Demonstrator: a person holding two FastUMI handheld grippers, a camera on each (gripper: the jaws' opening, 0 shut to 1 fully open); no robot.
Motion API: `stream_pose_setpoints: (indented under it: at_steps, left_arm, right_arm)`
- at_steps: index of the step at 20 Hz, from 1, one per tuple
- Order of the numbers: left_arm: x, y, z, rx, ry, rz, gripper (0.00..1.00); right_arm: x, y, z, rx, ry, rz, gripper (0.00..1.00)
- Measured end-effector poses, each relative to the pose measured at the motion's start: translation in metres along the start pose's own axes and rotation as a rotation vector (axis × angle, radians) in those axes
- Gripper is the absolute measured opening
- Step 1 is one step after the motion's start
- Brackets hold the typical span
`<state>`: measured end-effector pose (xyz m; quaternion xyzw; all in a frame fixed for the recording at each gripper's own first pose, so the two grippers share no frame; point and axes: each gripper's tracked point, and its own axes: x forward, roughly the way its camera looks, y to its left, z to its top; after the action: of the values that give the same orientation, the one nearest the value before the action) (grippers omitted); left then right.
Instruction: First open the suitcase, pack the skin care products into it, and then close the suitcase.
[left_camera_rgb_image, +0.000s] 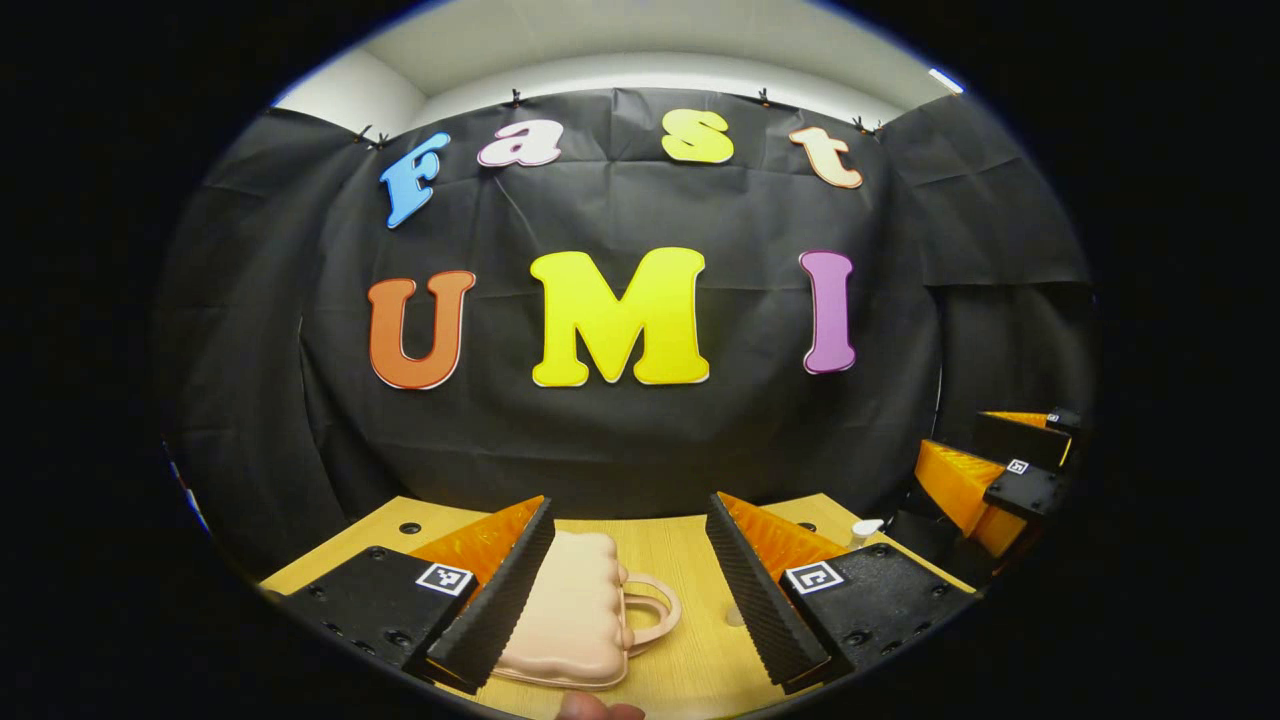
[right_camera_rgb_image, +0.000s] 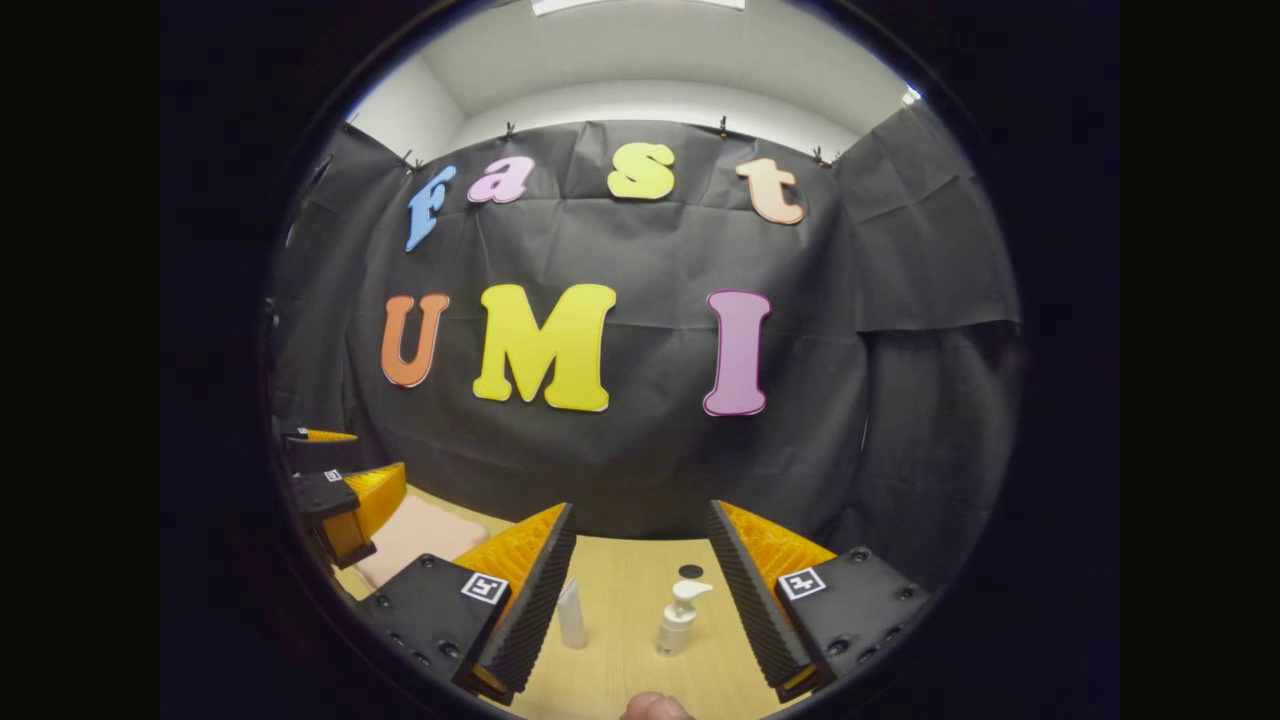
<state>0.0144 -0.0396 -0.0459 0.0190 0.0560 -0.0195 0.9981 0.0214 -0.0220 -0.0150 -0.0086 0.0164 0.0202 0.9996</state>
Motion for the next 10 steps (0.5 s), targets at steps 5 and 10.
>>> stream_pose_setpoints:
  at_steps: [5,10]
  left_arm:
    - [0.017,-0.021,-0.040,0.126,0.070,-0.064,0.98]
    - [0.034,-0.033,-0.119,0.316,0.218,-0.098,0.99]
  right_arm:
    - [0.002,-0.026,-0.016,-0.052,0.032,0.019,0.80]
    - [0.006,-0.061,-0.042,-0.077,0.073,0.015,0.80]
